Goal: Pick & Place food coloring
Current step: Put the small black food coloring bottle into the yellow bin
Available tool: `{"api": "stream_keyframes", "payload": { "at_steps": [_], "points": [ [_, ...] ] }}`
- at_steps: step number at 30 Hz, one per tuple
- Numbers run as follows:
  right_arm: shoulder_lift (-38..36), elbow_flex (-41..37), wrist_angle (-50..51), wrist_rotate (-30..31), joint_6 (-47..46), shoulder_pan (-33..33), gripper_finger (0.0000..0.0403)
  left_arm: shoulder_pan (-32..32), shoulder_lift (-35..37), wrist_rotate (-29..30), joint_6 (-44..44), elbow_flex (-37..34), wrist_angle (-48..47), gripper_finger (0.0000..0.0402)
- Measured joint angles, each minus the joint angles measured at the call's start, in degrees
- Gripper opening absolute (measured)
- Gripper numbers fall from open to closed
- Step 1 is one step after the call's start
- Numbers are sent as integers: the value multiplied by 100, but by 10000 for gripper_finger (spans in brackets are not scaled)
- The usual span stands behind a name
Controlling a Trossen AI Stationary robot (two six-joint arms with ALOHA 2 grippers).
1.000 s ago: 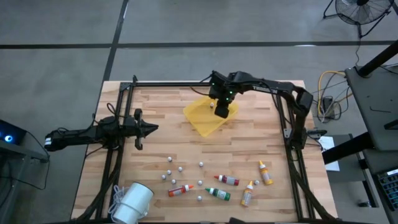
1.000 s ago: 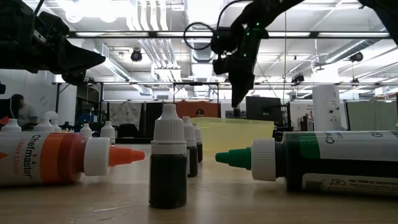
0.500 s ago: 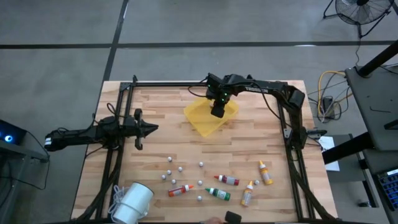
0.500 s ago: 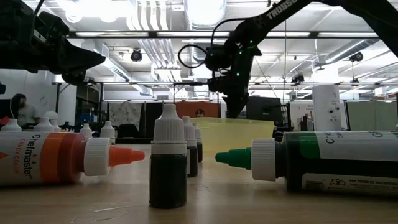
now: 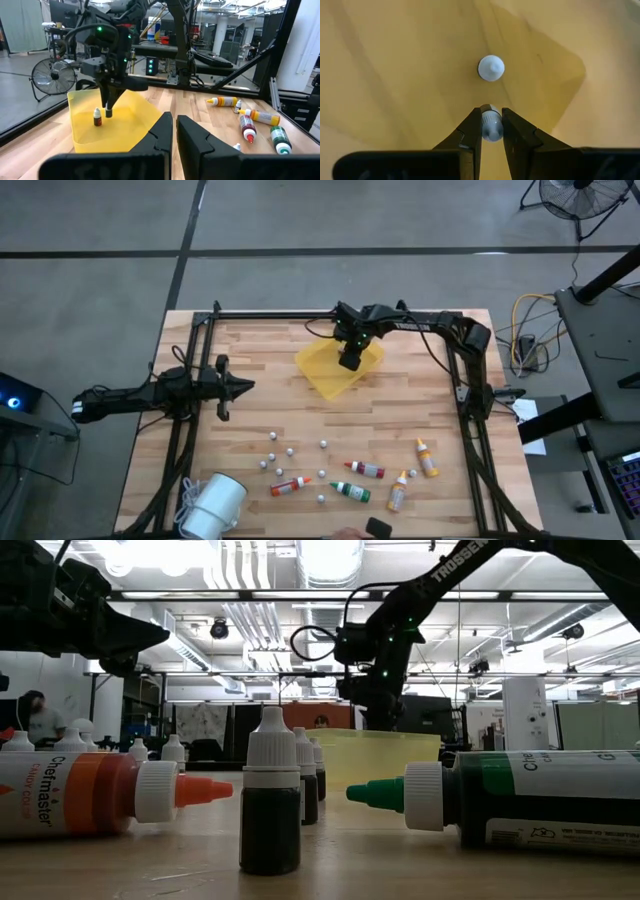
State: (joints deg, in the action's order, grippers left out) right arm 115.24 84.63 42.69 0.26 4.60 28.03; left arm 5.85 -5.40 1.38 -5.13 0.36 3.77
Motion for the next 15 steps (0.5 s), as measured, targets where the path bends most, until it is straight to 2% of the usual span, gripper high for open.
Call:
{"api": "stream_keyframes", "payload": {
  "at_steps": [15],
  "points": [
    [-13,-230,-184,-3,-119,11,59,4,1,-2,0,0,0,0]
  ]
}}
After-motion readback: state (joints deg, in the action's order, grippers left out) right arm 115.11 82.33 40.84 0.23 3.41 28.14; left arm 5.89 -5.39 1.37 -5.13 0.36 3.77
